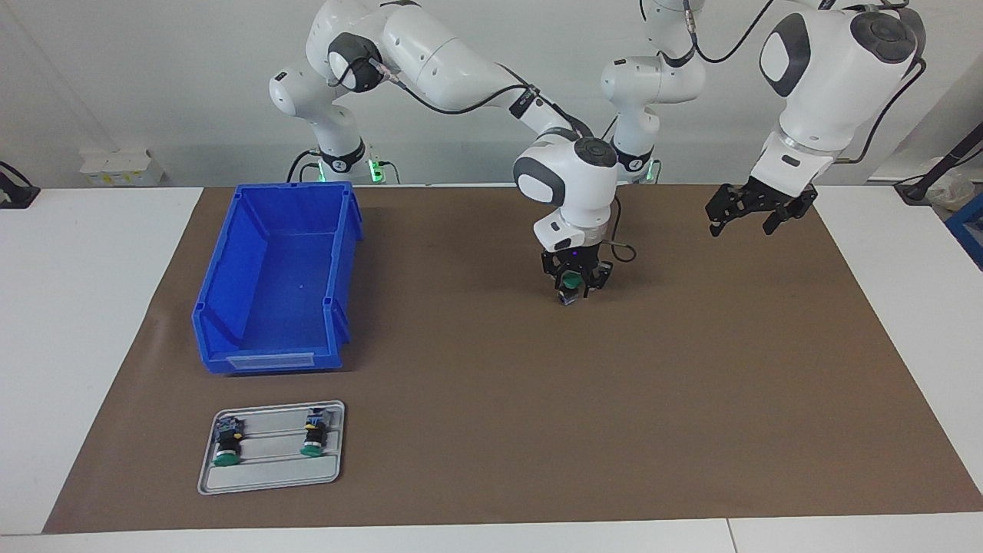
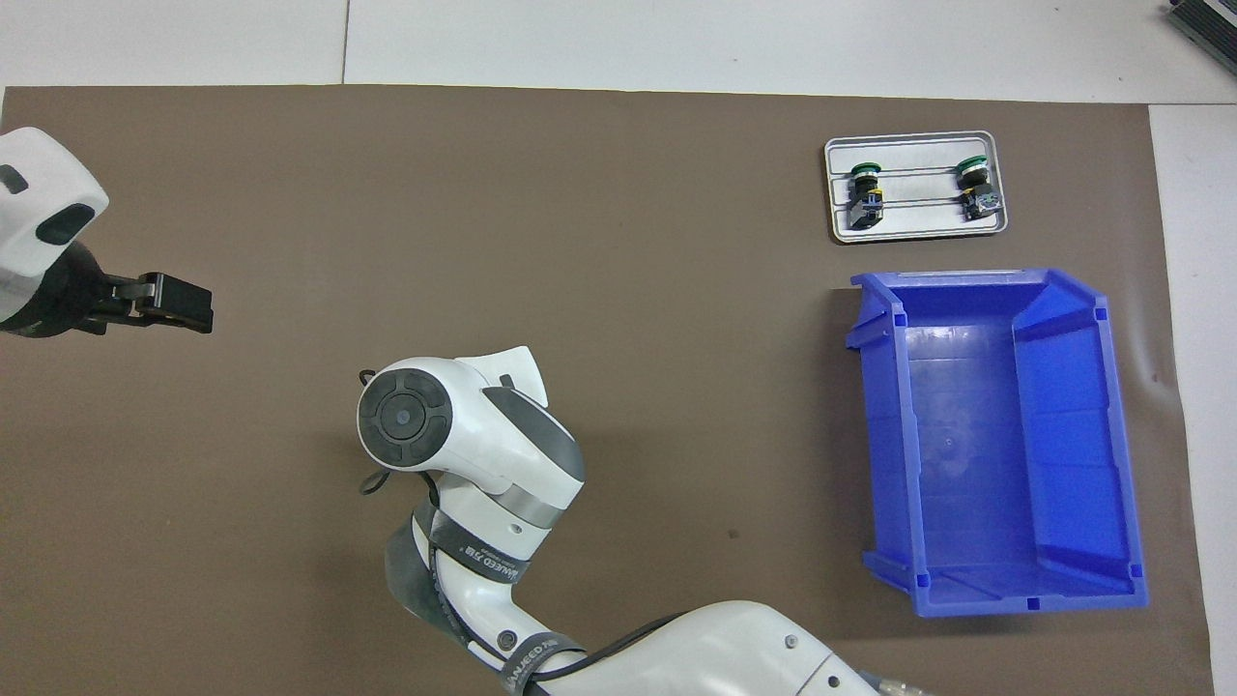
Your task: Place and press button with both arms
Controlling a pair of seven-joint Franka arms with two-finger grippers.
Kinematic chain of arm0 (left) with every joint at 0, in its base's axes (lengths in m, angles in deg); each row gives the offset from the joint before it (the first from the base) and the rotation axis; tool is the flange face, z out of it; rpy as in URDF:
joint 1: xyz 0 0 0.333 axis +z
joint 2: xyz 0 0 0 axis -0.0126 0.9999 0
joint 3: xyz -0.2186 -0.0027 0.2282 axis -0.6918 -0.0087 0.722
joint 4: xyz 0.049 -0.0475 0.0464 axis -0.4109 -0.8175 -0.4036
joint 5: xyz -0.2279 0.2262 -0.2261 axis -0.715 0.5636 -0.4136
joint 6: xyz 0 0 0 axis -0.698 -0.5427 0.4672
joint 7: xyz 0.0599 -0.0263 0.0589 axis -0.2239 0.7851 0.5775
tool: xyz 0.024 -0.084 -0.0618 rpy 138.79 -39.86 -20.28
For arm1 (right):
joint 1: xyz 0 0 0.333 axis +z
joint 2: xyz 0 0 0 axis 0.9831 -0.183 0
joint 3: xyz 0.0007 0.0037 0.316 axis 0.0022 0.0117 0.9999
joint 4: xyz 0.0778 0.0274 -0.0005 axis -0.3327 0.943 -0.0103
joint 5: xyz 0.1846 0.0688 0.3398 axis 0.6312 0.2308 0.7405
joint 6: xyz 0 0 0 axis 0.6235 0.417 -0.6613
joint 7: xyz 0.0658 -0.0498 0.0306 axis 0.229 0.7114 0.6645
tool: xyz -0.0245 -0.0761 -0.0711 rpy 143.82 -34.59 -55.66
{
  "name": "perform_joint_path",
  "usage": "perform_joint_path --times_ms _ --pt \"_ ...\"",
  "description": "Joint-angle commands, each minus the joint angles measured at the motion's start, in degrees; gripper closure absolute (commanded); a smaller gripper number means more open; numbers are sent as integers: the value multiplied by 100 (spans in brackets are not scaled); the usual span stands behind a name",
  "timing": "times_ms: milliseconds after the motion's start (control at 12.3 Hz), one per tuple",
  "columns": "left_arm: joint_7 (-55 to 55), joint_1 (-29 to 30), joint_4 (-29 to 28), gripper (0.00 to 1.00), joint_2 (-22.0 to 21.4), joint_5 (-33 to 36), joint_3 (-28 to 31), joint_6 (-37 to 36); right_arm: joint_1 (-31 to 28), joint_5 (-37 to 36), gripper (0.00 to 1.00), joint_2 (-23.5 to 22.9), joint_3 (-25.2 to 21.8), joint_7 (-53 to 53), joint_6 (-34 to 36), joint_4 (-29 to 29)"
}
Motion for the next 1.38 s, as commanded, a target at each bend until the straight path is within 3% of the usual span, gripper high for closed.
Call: perform_joint_path --times_ms 0,326,651,814,1058,1302 --pt "-87 -67 -43 0 -82 116 46 -22 -19 -140 100 132 3 -166 -133 172" --pt "-43 30 -43 0 -82 116 116 -23 -466 -18 100 640 38 -122 -20 285" --pt "-52 39 -43 0 -82 116 99 -31 -1195 209 100 1905 46 105 16 1373" --pt "-52 39 -43 0 -82 116 99 -31 -1730 421 100 2511 38 841 16 1979" --pt "-43 39 -43 0 -82 116 99 -31 -2539 789 100 2795 38 1676 199 2132" --pt "-43 39 -43 0 -82 116 99 -31 -3296 1002 100 2787 29 2802 209 2114"
